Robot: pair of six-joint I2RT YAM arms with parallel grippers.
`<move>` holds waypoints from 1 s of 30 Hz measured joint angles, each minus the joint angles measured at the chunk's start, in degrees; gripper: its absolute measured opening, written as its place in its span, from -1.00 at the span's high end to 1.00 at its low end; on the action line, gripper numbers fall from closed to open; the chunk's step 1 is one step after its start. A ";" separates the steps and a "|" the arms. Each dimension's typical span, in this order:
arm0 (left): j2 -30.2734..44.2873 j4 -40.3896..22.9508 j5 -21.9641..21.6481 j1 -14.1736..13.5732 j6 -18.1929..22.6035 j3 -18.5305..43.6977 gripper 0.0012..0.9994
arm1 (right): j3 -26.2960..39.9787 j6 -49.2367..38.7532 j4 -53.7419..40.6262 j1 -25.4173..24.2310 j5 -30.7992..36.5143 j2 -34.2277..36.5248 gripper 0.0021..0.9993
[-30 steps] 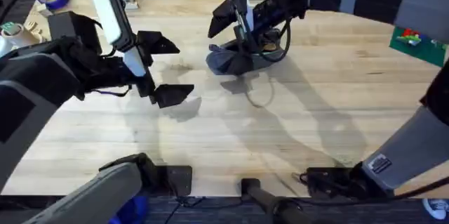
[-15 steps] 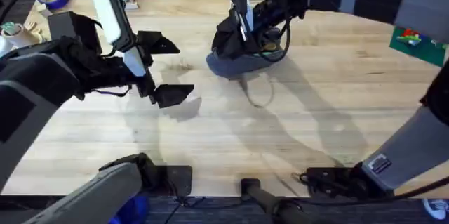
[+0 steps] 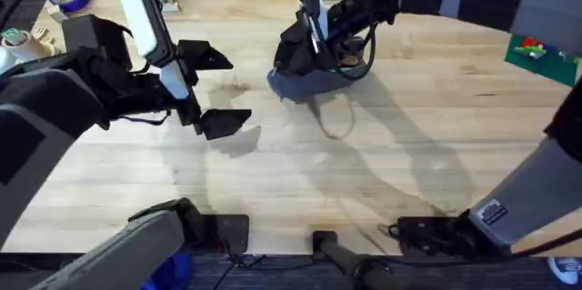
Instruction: Unzip the bag, pick up the pens from the table one at a time and place them inside, then zip the bag closed.
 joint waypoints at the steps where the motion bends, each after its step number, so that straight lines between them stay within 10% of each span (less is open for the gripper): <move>1: 0.00 0.00 0.00 0.00 0.00 0.00 -0.99 | 0.00 0.52 0.02 -0.02 -0.02 0.00 0.94; 30: 0.00 0.00 0.00 0.00 -0.17 0.00 -0.99 | 0.00 5.04 1.78 -4.51 -14.15 2.66 0.94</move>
